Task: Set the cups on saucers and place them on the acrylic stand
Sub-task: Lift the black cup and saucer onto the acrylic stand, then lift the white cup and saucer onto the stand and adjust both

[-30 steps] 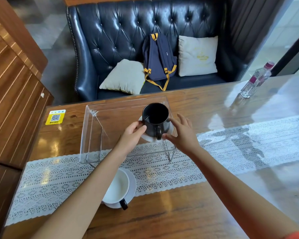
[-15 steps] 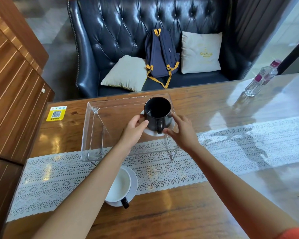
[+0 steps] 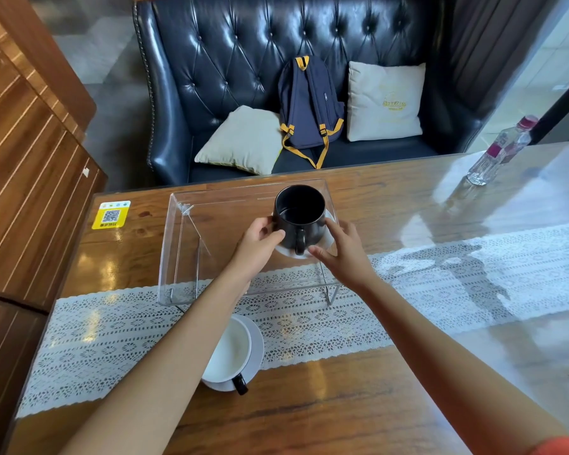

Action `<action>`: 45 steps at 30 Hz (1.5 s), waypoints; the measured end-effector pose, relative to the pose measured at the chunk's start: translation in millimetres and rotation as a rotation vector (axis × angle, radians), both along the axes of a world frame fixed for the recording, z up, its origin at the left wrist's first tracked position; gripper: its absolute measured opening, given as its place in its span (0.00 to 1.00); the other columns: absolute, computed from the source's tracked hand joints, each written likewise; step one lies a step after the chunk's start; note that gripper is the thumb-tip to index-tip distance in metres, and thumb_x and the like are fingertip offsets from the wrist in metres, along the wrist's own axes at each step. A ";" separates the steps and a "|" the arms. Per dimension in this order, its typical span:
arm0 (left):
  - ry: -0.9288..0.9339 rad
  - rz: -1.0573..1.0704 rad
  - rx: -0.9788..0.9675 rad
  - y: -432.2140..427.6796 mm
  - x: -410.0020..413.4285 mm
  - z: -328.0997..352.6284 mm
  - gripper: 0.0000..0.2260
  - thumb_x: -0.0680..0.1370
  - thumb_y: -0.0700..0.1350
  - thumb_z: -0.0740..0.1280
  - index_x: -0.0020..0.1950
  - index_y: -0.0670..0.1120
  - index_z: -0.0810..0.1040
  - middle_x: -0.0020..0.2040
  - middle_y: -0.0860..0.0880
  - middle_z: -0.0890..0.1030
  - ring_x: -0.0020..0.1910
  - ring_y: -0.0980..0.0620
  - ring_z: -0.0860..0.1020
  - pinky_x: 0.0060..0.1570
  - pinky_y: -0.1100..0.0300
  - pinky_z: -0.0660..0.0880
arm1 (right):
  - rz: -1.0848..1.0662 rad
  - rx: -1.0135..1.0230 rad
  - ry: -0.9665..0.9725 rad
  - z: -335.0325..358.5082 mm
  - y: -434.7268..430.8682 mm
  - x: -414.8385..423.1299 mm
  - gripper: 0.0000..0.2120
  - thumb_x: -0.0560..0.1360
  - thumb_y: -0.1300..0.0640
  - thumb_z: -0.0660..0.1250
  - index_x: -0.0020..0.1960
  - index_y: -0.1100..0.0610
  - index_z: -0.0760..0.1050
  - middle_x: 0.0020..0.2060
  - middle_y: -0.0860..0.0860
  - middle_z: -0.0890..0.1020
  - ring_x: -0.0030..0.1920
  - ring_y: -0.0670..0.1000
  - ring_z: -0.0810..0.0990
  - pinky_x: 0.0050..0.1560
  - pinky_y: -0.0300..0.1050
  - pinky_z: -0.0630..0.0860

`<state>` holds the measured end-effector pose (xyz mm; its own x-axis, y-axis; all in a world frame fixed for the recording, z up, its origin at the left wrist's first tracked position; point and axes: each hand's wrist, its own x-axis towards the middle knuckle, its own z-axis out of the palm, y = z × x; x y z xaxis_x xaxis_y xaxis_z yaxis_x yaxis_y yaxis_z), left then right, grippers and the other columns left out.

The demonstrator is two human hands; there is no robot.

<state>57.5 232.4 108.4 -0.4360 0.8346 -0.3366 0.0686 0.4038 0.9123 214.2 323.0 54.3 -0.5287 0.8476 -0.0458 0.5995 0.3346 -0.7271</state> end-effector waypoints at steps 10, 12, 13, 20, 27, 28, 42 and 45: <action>-0.004 0.015 0.012 -1.1 -1.0 0.4 0.08 0.76 0.44 0.62 0.55 0.50 0.71 0.52 0.52 0.78 0.52 0.54 0.75 0.56 0.54 0.71 | -0.023 -0.047 0.060 -4.9 0.4 -5.8 0.27 0.73 0.48 0.68 0.69 0.49 0.65 0.69 0.59 0.62 0.69 0.59 0.64 0.62 0.46 0.63; -0.009 0.009 0.007 -1.8 -1.1 -0.5 0.08 0.76 0.44 0.62 0.55 0.51 0.70 0.51 0.54 0.77 0.54 0.53 0.75 0.56 0.54 0.71 | -0.021 -0.058 0.066 -5.0 -1.0 -5.1 0.27 0.73 0.48 0.67 0.69 0.48 0.64 0.70 0.59 0.61 0.71 0.59 0.63 0.65 0.51 0.65; -0.014 0.002 0.001 -2.2 -0.9 -0.8 0.09 0.76 0.44 0.62 0.56 0.52 0.69 0.53 0.54 0.77 0.56 0.53 0.74 0.57 0.53 0.70 | -0.021 -0.063 0.067 -4.1 -2.2 -4.9 0.27 0.74 0.49 0.67 0.70 0.48 0.63 0.71 0.59 0.60 0.71 0.59 0.62 0.67 0.54 0.64; 0.113 0.125 0.241 -44.7 8.1 -2.6 0.19 0.77 0.45 0.63 0.68 0.51 0.66 0.63 0.57 0.70 0.55 0.59 0.74 0.55 0.62 0.73 | -0.364 -0.340 0.463 -6.5 -28.2 19.5 0.22 0.79 0.50 0.58 0.72 0.53 0.62 0.68 0.57 0.71 0.65 0.55 0.72 0.64 0.55 0.73; 0.067 0.928 0.254 -186.0 2.9 -80.1 0.07 0.77 0.42 0.60 0.51 0.54 0.73 0.52 0.48 0.75 0.55 0.49 0.75 0.58 0.51 0.70 | -0.168 -0.749 0.212 -66.5 -130.3 39.2 0.12 0.78 0.50 0.62 0.58 0.54 0.75 0.54 0.56 0.81 0.55 0.54 0.80 0.56 0.53 0.78; -0.076 0.900 0.105 -193.1 3.3 -94.0 0.07 0.78 0.44 0.60 0.55 0.52 0.72 0.56 0.49 0.74 0.60 0.48 0.73 0.60 0.51 0.69 | -0.088 -0.813 0.191 -68.4 -139.6 26.6 0.15 0.78 0.48 0.62 0.62 0.53 0.74 0.56 0.54 0.80 0.56 0.52 0.80 0.56 0.52 0.79; -0.307 0.389 -0.092 -233.7 -10.6 -88.5 0.17 0.70 0.43 0.73 0.54 0.57 0.75 0.60 0.48 0.77 0.55 0.51 0.77 0.45 0.56 0.78 | 0.185 -0.761 0.100 -27.5 -171.2 -11.4 0.13 0.72 0.53 0.70 0.50 0.37 0.75 0.51 0.51 0.78 0.45 0.48 0.81 0.44 0.42 0.80; -0.225 0.324 0.012 -236.3 -21.8 -40.0 0.15 0.66 0.49 0.75 0.49 0.61 0.78 0.55 0.54 0.80 0.52 0.55 0.80 0.43 0.58 0.80 | 0.219 -0.690 0.170 18.3 -166.4 -11.4 0.14 0.70 0.54 0.72 0.50 0.37 0.75 0.48 0.51 0.77 0.42 0.49 0.81 0.44 0.44 0.79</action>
<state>35.7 -3.9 68.4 -0.5940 0.6700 -0.4453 -0.2634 0.3610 0.8946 202.8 156.6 72.6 -0.7299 0.5297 -0.4320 0.4315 -0.1331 -0.8922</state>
